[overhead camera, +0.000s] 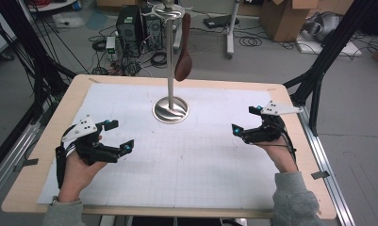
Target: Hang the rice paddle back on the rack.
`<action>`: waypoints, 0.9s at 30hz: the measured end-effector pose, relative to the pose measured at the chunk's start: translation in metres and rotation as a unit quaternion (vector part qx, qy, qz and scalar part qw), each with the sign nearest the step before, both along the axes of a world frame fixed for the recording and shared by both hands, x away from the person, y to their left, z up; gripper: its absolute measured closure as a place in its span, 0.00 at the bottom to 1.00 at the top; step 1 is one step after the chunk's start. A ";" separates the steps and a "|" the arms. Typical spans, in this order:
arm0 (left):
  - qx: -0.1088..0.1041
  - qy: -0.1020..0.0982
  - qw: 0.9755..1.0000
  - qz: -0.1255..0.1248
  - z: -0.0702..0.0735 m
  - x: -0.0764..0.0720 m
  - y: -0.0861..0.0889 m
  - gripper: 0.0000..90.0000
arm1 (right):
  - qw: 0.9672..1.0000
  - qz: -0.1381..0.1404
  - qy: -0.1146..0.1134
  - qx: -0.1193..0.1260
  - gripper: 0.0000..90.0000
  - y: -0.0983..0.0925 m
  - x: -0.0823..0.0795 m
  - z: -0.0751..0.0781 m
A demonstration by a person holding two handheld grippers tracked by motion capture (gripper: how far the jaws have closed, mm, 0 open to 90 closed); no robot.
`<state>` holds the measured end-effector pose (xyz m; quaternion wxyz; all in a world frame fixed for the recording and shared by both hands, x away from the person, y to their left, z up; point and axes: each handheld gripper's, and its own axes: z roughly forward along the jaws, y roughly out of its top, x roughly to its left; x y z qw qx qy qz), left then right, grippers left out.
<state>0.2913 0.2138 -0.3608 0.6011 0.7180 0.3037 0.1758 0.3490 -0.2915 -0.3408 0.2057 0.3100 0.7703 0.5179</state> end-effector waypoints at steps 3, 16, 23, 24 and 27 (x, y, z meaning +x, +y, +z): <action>0.002 0.001 1.000 0.000 -0.001 0.000 -0.001 0.03 | 1.000 -0.002 0.001 -0.001 0.00 -0.004 -0.003 -0.004; 0.001 0.003 1.000 0.001 -0.002 0.001 0.000 0.02 | 1.000 -0.002 0.018 -0.014 0.00 -0.008 -0.015 -0.024; 0.002 0.005 1.000 0.003 -0.003 0.001 0.001 0.02 | 1.000 -0.010 0.022 -0.002 0.00 -0.019 -0.023 -0.032; 0.003 0.005 1.000 0.003 -0.003 0.001 0.001 0.03 | 1.000 -0.012 0.023 0.000 0.00 -0.022 -0.024 -0.033; 0.003 0.007 1.000 0.003 -0.003 0.001 0.001 0.03 | 1.000 -0.016 0.024 0.009 0.00 -0.027 -0.027 -0.036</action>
